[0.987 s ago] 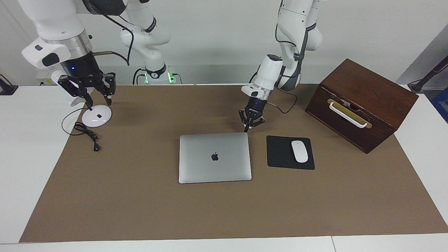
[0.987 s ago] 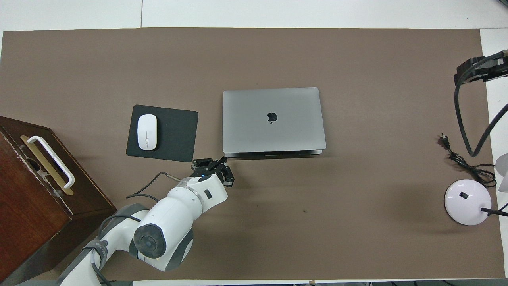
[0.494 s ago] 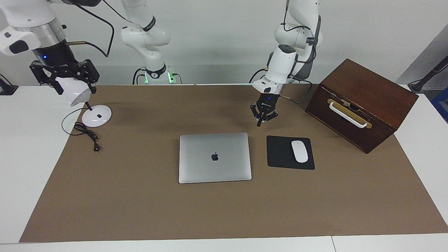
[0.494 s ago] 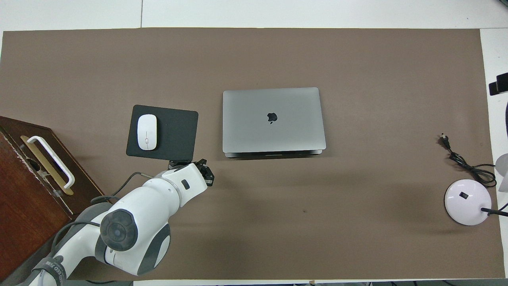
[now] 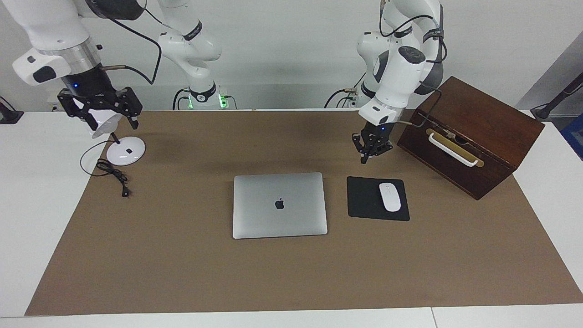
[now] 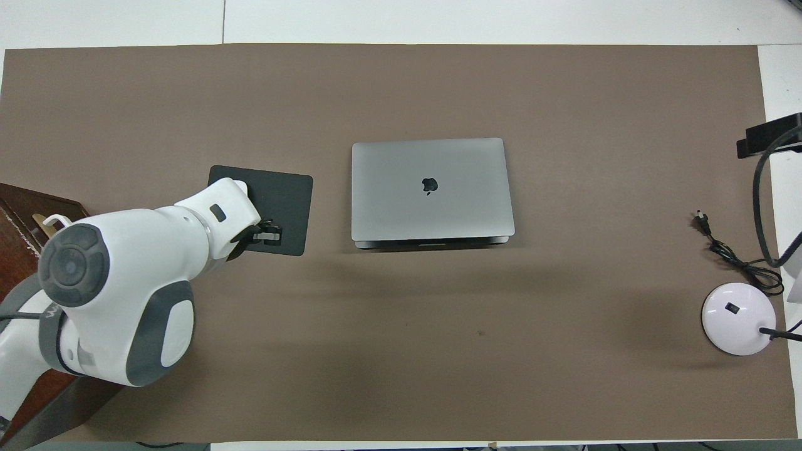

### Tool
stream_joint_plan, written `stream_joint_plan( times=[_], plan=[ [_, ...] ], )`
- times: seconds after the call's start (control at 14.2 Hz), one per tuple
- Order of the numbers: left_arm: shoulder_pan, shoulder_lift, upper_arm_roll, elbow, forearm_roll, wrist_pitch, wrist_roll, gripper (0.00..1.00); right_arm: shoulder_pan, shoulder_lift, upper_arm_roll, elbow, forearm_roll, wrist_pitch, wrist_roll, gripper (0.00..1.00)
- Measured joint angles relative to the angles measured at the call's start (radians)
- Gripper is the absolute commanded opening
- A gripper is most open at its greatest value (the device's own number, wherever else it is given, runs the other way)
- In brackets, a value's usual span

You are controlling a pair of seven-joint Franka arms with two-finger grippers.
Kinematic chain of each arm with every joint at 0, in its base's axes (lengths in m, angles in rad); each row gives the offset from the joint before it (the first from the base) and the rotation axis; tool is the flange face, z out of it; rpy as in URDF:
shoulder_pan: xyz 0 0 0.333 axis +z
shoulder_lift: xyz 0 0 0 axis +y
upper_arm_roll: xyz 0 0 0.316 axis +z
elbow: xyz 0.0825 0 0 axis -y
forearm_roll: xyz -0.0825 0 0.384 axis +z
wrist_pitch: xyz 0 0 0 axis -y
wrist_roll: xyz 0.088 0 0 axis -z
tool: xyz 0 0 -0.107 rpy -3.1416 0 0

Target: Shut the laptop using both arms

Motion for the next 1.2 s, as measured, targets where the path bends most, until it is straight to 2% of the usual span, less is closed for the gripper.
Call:
stream_joint_plan(
  times=[0.28, 0.42, 0.56, 0.78, 0.85, 0.92, 0.99, 1.2],
  plan=[
    [0.144, -0.007, 0.002, 0.122, -0.001, -0.217, 0.071, 0.00, -0.004, -0.008, -0.003, -0.027, 0.000, 0.000, 0.006, 1.00],
    [0.202, -0.013, 0.003, 0.195, -0.001, -0.311, 0.090, 0.00, 0.013, -0.011, -0.040, -0.038, 0.000, 0.005, 0.004, 1.00],
    [0.224, -0.017, 0.010, 0.248, -0.001, -0.369, 0.091, 0.00, 0.044, -0.013, -0.085, -0.046, 0.000, 0.010, -0.003, 1.00],
    [0.253, -0.018, 0.030, 0.328, 0.001, -0.455, 0.091, 0.00, 0.066, -0.015, -0.104, -0.050, 0.000, 0.024, -0.003, 1.00],
    [0.268, -0.017, 0.032, 0.363, 0.008, -0.492, 0.091, 0.08, 0.067, -0.015, -0.104, -0.056, 0.000, 0.031, -0.003, 1.00],
    [0.276, -0.013, 0.035, 0.404, 0.021, -0.533, 0.091, 0.63, 0.067, -0.015, -0.104, -0.064, 0.000, 0.033, -0.004, 1.00],
    [0.280, -0.007, 0.038, 0.444, 0.036, -0.569, 0.087, 1.00, 0.067, -0.015, -0.104, -0.069, 0.000, 0.035, -0.004, 1.00],
    [0.290, 0.023, 0.039, 0.526, 0.105, -0.634, 0.067, 1.00, 0.068, -0.016, -0.108, -0.075, 0.000, 0.036, -0.029, 1.00]
  ],
)
